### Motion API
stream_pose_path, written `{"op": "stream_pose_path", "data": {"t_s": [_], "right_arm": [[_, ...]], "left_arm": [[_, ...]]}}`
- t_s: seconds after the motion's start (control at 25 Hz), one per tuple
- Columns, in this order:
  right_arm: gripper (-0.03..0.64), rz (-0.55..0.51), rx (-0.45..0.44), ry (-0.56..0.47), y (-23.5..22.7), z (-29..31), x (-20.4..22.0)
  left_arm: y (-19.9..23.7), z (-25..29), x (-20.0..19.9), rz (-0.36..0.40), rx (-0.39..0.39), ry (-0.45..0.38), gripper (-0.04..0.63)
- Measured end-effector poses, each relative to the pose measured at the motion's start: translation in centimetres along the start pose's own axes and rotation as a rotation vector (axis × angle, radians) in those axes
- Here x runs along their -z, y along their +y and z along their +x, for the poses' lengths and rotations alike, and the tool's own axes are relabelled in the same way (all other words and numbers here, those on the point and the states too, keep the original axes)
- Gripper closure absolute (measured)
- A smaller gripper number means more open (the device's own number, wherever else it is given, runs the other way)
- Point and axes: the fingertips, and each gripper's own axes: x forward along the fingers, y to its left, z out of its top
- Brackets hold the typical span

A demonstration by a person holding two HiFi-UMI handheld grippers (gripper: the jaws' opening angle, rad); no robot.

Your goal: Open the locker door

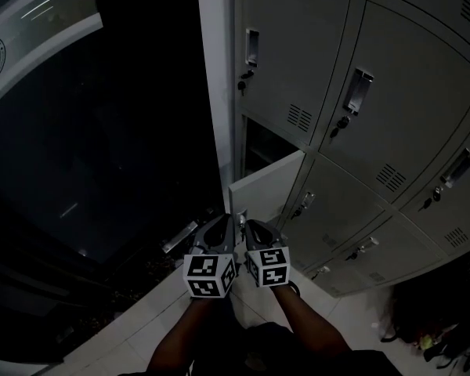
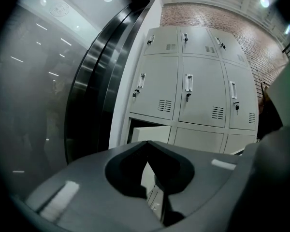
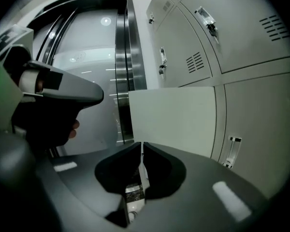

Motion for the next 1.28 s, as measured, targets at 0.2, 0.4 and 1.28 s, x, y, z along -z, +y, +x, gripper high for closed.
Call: {"op": "stream_pose_path", "data": {"t_s": [0.2, 0.4, 1.28], "right_arm": [[0.610, -0.011, -0.014, -0.035, 0.8, -4.4, -2.5], [0.615, -0.030, -0.031, -0.072, 1.5, -8.0, -5.4], [0.617, -0.076, -0.025, -0.184, 11.1, -19.6, -10.8]], "left_arm": [[-2.5, -2.4, -0.7, -0.001, -0.007, 0.002, 0.591], [-4.5, -4.3, -1.9, -0.012, -0.018, -0.010, 0.591], [-7.7, -15.7, -5.2, 0.046, 0.065, -0.046, 0.591]]}}
